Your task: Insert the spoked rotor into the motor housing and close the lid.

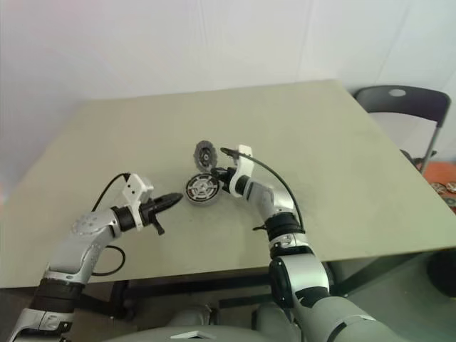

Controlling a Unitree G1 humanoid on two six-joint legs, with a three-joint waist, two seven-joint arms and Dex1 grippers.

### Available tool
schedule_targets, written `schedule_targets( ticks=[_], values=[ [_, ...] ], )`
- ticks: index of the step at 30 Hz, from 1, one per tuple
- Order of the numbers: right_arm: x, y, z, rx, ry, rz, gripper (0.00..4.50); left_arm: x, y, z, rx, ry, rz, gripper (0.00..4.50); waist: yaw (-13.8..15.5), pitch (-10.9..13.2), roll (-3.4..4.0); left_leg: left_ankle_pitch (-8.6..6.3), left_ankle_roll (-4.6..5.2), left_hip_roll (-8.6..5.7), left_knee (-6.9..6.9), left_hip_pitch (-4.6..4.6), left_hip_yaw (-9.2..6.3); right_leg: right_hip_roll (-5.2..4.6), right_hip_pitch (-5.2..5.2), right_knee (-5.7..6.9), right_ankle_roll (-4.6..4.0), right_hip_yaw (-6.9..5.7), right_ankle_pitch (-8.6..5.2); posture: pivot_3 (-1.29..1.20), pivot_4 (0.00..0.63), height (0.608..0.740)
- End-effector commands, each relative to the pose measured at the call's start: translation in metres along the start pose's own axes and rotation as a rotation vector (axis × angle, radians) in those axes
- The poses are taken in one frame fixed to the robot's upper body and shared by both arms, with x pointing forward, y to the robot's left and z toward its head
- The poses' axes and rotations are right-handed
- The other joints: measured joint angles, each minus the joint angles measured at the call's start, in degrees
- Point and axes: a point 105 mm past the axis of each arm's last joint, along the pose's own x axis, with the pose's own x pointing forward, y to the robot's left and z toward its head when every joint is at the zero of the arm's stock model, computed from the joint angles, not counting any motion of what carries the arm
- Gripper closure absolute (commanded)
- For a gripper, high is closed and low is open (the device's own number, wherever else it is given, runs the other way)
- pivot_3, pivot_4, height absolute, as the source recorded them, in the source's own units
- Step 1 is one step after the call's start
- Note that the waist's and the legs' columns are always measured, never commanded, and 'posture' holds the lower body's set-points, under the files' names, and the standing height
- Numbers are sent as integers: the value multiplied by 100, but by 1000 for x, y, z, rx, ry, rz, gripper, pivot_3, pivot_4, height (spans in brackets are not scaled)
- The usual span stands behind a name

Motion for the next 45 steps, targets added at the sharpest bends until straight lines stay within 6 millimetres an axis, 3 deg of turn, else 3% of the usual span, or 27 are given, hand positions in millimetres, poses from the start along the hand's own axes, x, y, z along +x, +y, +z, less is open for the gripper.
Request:
schedule_targets(
  ticks=[1,5,12,16,21,29,36,45],
  values=[
    [-1,21,27,-111,-104,96,4463,-2,1,7,30,-20,5,4500,-44,10,-38,-2,12,-2,1,0,24,0,-17,16,0,29,0,0,0,740],
    [-5,32,30,-240,-132,168,4463,-3,2,7,34,-18,10,4500,-61,16,-49,1,13,-1,31,8,25,5,-31,79,0,37,-4,0,0,740],
    [-13,34,28,-490,-175,198,4463,-2,3,8,37,-19,8,4500,-6,19,-56,0,12,-1,80,19,13,11,-5,94,-17,31,-29,0,0,740],
    [-16,27,21,-582,-159,193,4463,-1,1,8,37,-22,1,4500,29,22,-61,0,12,-3,81,18,14,10,-6,92,-25,31,-22,0,0,740],
    [-19,14,29,-726,-240,99,4463,2,0,10,36,-29,-4,4500,24,24,-63,0,11,0,76,18,13,13,-10,95,-24,31,-21,0,0,740],
    [-30,-12,36,-776,-275,53,4463,2,-2,9,32,-32,-3,4500,31,34,-77,0,12,-1,80,19,13,13,-5,95,-26,31,-21,0,0,740],
    [-50,-13,47,-936,-402,77,4463,2,-5,8,25,-32,-7,4500,29,36,-79,1,12,-1,80,21,14,13,-2,95,-25,31,-21,0,0,740],
    [-65,-26,47,-1073,-353,98,4463,2,-4,7,28,-26,-7,4500,28,42,-86,1,12,-1,79,51,14,13,27,95,-29,32,-23,0,0,740]
  ],
)
